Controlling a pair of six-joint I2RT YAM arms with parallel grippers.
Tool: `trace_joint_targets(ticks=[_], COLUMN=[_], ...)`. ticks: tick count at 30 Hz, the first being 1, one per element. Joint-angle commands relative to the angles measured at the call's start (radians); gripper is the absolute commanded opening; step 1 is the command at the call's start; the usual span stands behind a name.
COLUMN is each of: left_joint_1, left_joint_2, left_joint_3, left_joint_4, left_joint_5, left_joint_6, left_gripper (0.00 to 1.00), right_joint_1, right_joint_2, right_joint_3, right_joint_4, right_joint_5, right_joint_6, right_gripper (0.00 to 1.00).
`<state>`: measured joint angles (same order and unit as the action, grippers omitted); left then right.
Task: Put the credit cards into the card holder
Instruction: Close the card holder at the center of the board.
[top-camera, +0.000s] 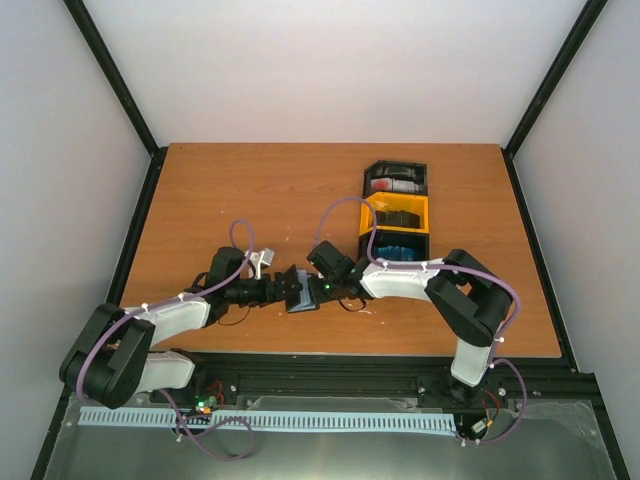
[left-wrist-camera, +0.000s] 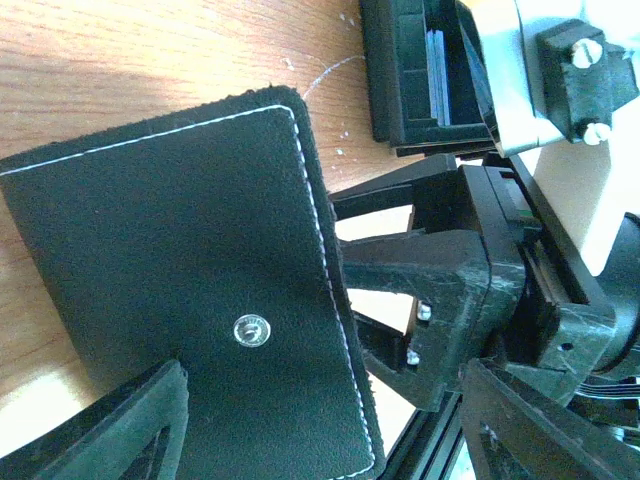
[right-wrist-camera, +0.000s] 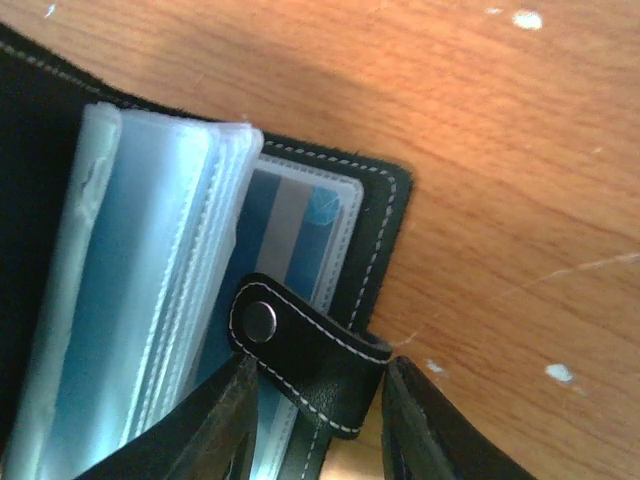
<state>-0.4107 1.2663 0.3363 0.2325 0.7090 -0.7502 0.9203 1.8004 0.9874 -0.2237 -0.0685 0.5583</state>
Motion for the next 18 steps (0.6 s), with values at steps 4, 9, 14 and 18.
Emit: trace_joint_targets(ticks=[4,9,14,18], left_joint_1=[0.000,0.000,0.000,0.000], left_joint_2=[0.015,0.037,0.046,0.055], left_joint_3=[0.040,0.046,0.062,0.078], left_joint_4=[0.021,0.006,-0.024,-0.056], left_joint_5=[0.023,-0.015,-0.049,-0.066], left_joint_6=[0.036,0.036,0.040,0.053], left_gripper=[0.76,0.73,0.72,0.71], right_joint_1=[0.016,0.023,0.023,0.023], right_joint_2=[0.032,0.038,0.030,-0.008], right_joint_3=[-0.021,-0.006,-0.002,-0.027], right_joint_4=[-0.018,-0.020,-0.077,-0.105], right_joint_5=[0.200,0.329,0.428,0.435], right_joint_6=[-0.008,-0.010,0.065,0.117], right_gripper=[0.37,0.35,0.31,0.30])
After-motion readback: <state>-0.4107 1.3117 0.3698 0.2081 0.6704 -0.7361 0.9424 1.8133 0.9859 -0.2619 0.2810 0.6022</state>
